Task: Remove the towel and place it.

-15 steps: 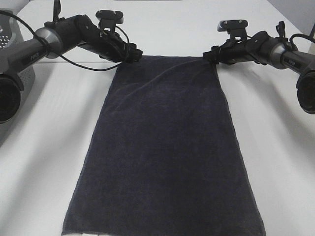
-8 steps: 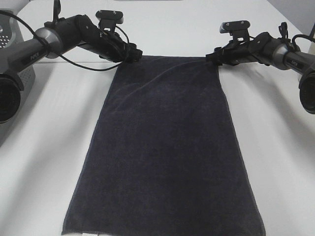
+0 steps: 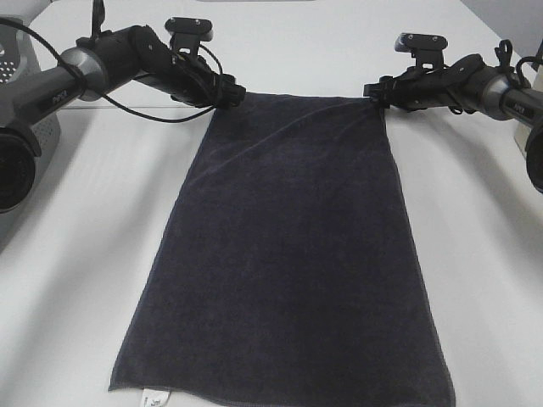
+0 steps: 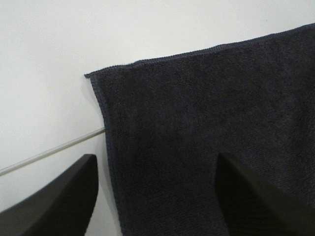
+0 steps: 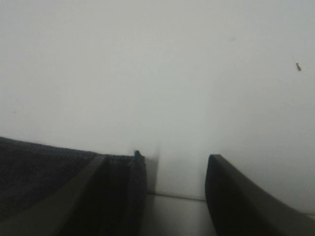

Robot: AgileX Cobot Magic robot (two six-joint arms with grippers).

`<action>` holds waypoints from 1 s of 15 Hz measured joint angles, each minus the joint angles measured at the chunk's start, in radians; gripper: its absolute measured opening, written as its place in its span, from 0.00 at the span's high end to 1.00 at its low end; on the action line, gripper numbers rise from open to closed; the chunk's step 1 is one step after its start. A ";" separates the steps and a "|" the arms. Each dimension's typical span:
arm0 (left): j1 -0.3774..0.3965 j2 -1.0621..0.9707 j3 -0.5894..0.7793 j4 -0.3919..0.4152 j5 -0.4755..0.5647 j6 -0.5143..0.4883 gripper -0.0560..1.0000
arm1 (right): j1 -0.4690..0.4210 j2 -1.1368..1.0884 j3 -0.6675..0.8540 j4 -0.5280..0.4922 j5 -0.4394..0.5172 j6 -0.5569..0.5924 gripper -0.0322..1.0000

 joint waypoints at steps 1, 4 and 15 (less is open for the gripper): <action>0.000 0.000 0.000 0.000 0.000 0.000 0.34 | 0.000 0.000 0.000 0.010 0.001 -0.002 0.42; 0.000 0.000 0.000 0.000 0.000 0.000 0.34 | 0.000 -0.001 0.000 0.014 0.002 -0.012 0.42; 0.000 0.000 0.000 -0.005 0.000 0.000 0.34 | -0.055 -0.001 0.000 0.006 -0.003 -0.013 0.42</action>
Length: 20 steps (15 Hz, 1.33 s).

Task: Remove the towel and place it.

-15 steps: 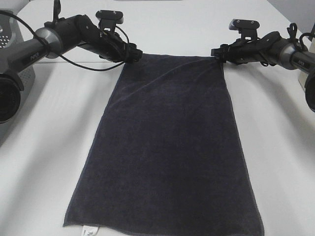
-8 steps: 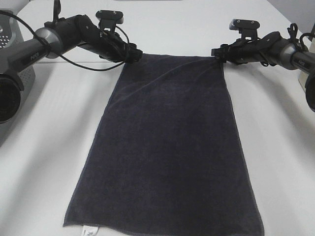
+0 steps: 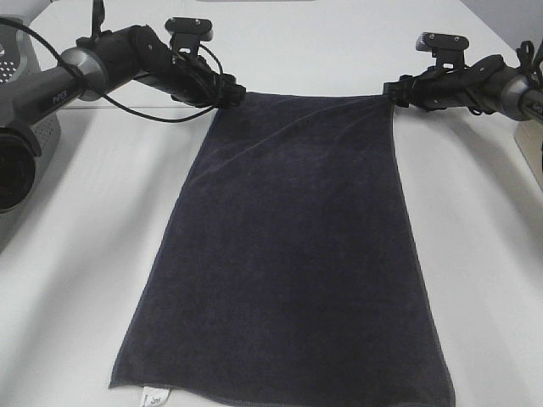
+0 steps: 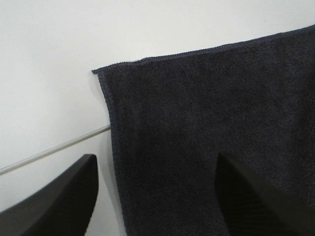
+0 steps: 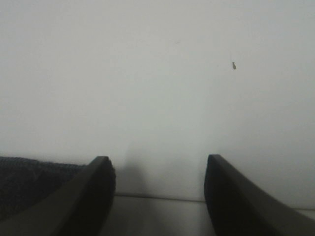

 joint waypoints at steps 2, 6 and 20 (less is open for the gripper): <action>0.000 0.000 0.000 -0.009 0.000 0.000 0.34 | 0.000 -0.011 0.000 0.033 0.039 0.000 0.42; 0.000 -0.003 0.000 -0.021 0.020 0.000 0.34 | 0.000 -0.068 0.000 0.201 0.253 0.001 0.42; 0.076 -0.467 -0.002 0.393 0.686 -0.320 0.27 | -0.002 -0.691 0.001 -0.517 0.940 0.558 0.28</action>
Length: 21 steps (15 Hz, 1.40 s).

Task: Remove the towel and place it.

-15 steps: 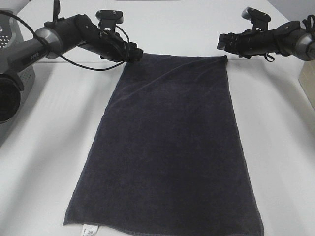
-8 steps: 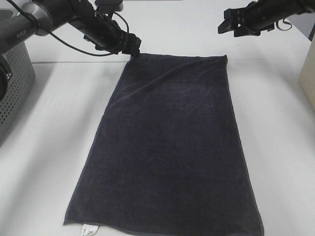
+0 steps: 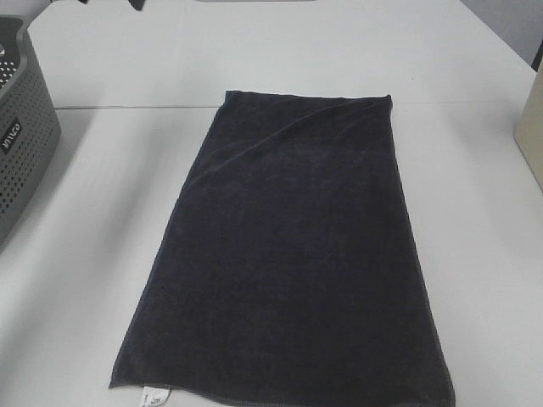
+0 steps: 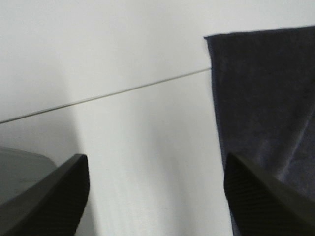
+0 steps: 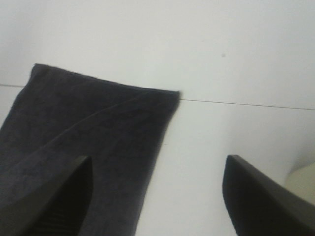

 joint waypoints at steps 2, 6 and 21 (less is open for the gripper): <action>0.056 -0.072 0.000 -0.003 0.003 -0.018 0.27 | -0.002 -0.050 0.000 -0.071 0.006 0.041 0.28; 0.124 -0.236 0.131 -0.049 0.004 -0.036 0.27 | -0.001 -0.236 0.206 -0.063 0.006 0.050 0.28; 0.126 -1.654 1.698 -0.008 -0.242 -0.067 0.27 | -0.001 -1.615 1.553 -0.073 0.009 0.078 0.28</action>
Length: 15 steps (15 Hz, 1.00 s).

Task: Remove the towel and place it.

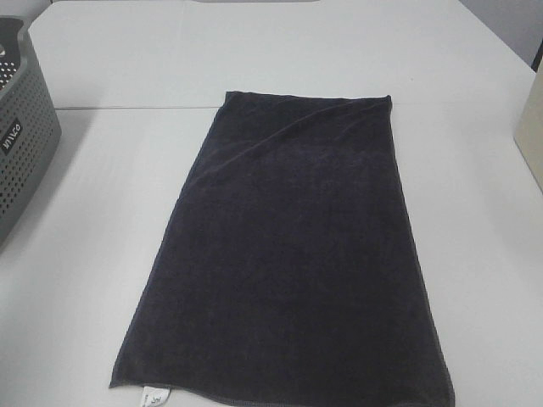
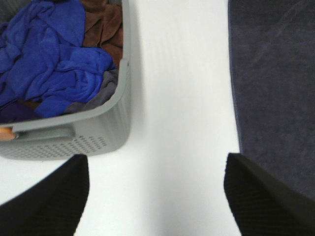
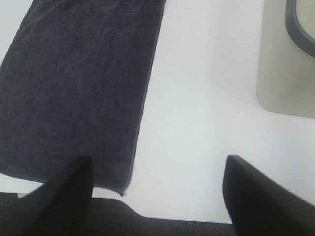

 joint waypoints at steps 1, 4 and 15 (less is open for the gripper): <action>0.000 -0.100 0.062 0.022 0.001 0.000 0.27 | 0.000 -0.079 0.042 -0.007 0.000 -0.007 0.28; 0.000 -0.387 0.201 0.043 0.029 0.000 0.27 | 0.000 -0.289 0.169 -0.009 0.001 -0.033 0.28; 0.000 -0.687 0.338 -0.020 0.112 0.087 0.27 | 0.000 -0.573 0.446 0.062 -0.090 -0.133 0.28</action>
